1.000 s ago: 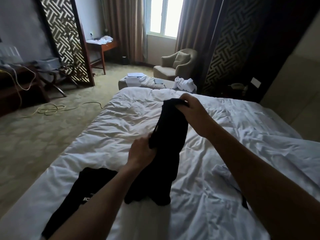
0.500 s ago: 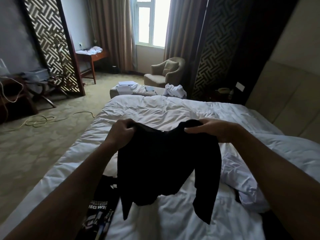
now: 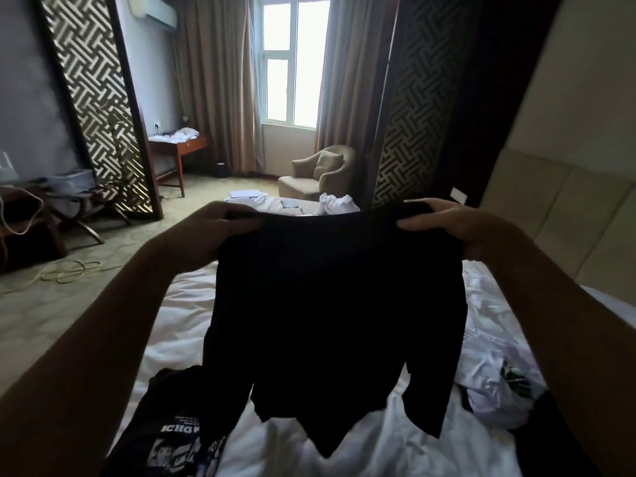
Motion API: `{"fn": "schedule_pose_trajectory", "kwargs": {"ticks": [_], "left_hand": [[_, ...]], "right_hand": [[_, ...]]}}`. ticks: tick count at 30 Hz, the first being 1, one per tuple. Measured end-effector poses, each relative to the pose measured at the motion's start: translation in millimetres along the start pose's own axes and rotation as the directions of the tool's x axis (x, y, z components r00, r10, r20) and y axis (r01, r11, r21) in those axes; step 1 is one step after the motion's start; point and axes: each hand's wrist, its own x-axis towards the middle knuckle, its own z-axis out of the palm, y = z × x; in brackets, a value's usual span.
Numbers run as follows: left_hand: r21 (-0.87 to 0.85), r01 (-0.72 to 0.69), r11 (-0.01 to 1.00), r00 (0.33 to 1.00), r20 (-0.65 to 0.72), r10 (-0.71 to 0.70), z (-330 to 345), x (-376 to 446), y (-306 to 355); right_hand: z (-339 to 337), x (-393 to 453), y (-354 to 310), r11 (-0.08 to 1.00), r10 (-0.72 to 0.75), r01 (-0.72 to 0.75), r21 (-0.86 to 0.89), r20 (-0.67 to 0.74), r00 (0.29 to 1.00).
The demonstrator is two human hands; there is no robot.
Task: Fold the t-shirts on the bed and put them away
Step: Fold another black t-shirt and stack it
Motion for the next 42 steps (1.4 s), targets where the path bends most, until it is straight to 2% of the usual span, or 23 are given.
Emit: {"fn": "schedule_pose_trajectory", "kwargs": {"ticks": [6,8,9,11,13,15,16,18,20,23,26,33,38,42], "left_hand": [[-0.113,-0.103,0.988,0.988,0.1,0.115,-5,2,38],[-0.207,-0.106,0.973,0.983,0.124,0.134,-5,2,46],[-0.236,-0.075,0.969,0.982,0.154,0.113,-3,1,51],[-0.173,0.017,0.985,0.974,0.227,0.023,-2,9,49],[0.036,0.147,0.988,0.965,0.215,-0.152,-1,29,30],[0.251,0.248,0.936,0.953,0.112,-0.283,6,53,-6],[0.345,0.263,0.901,0.95,0.069,-0.304,12,65,-29],[0.508,0.271,0.817,0.955,-0.034,-0.296,23,86,-83],[0.586,0.302,0.752,0.95,-0.118,-0.29,33,107,-140],[0.628,0.35,0.695,0.932,-0.163,-0.323,51,132,-224],[0.628,0.354,0.694,0.935,-0.23,-0.269,66,163,-303],[0.605,0.406,0.685,0.907,-0.358,-0.222,72,228,-455],[0.625,0.408,0.666,0.909,-0.35,-0.228,62,270,-515],[0.631,0.416,0.655,0.905,-0.36,-0.228,51,317,-542]], "right_hand": [[14,-14,-26,0.989,-0.1,0.112,0.093,-0.119,0.988],[12,-20,-26,0.975,-0.109,0.147,0.169,-0.219,0.97],[13,-21,-26,0.968,-0.115,0.164,0.189,-0.247,0.962],[8,-12,-16,0.98,-0.102,0.135,0.149,-0.209,0.973],[-1,6,5,1.0,0.016,-0.012,0.025,-0.143,0.99],[-7,26,37,0.972,0.216,-0.225,-0.071,-0.115,0.97],[-9,35,57,0.952,0.275,-0.288,-0.107,-0.125,0.953],[-12,55,102,0.914,0.312,-0.351,-0.202,-0.199,0.929],[-20,83,154,0.854,0.308,-0.396,-0.337,-0.286,0.908],[-30,128,236,0.774,0.311,-0.457,-0.438,-0.366,0.877],[-37,174,312,0.743,0.237,-0.455,-0.49,-0.444,0.864],[-52,251,467,0.716,0.233,-0.532,-0.451,-0.565,0.792],[-71,299,524,0.697,0.21,-0.542,-0.469,-0.589,0.78],[-93,344,541,0.689,0.176,-0.551,-0.47,-0.629,0.757]]}}
